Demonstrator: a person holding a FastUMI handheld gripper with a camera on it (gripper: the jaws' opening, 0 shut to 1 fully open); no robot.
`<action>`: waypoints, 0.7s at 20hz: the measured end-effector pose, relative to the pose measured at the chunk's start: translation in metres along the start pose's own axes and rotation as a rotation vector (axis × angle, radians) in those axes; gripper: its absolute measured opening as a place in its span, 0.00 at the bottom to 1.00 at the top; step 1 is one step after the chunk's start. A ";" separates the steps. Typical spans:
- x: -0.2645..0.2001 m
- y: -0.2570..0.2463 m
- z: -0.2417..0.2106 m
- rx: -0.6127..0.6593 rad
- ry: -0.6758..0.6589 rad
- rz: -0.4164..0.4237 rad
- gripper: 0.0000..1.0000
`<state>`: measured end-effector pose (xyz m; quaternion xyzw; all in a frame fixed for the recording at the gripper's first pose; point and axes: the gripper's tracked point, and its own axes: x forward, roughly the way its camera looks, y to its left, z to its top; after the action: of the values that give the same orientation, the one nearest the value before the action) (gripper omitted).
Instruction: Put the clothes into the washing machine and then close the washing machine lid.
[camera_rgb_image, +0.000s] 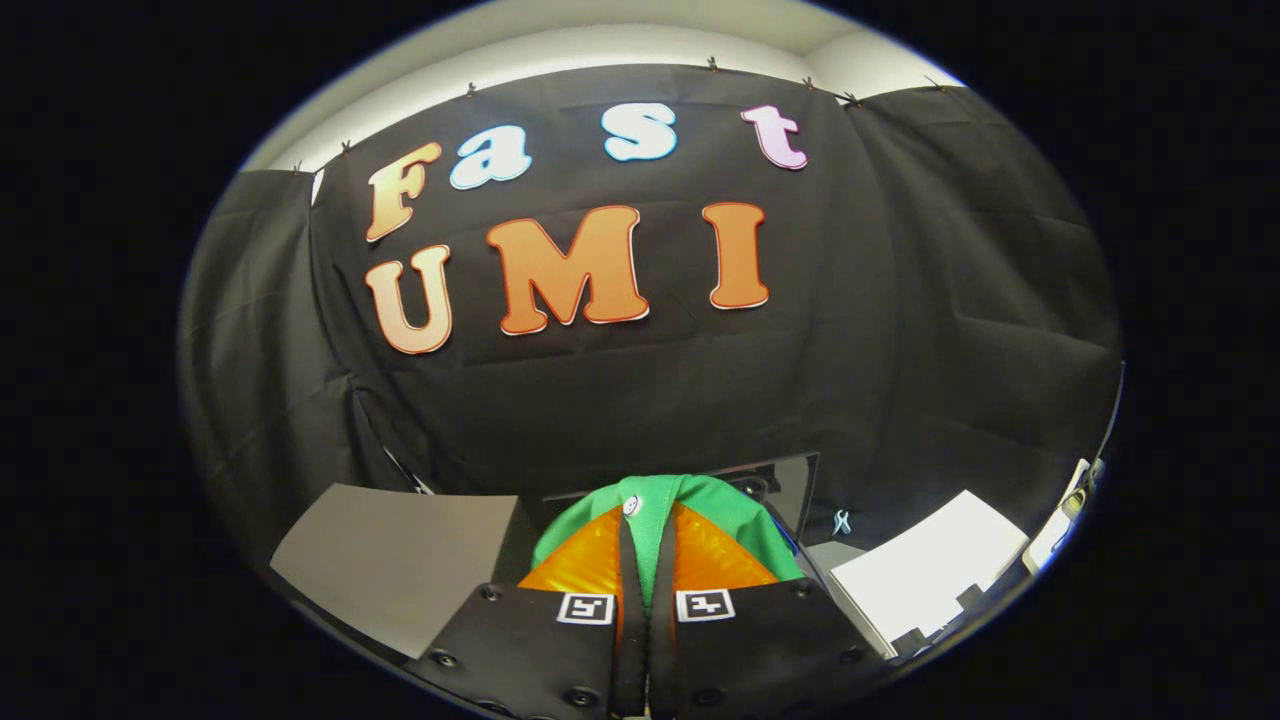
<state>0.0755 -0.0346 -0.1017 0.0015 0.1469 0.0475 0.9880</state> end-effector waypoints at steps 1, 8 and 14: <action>0.003 -0.010 -0.004 0.002 0.007 -0.005 0.09; 0.035 -0.061 -0.047 -0.002 0.092 -0.029 0.09; 0.063 -0.078 -0.093 -0.010 0.185 -0.005 0.09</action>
<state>0.1153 -0.1077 -0.2104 -0.0084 0.2373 0.0458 0.9703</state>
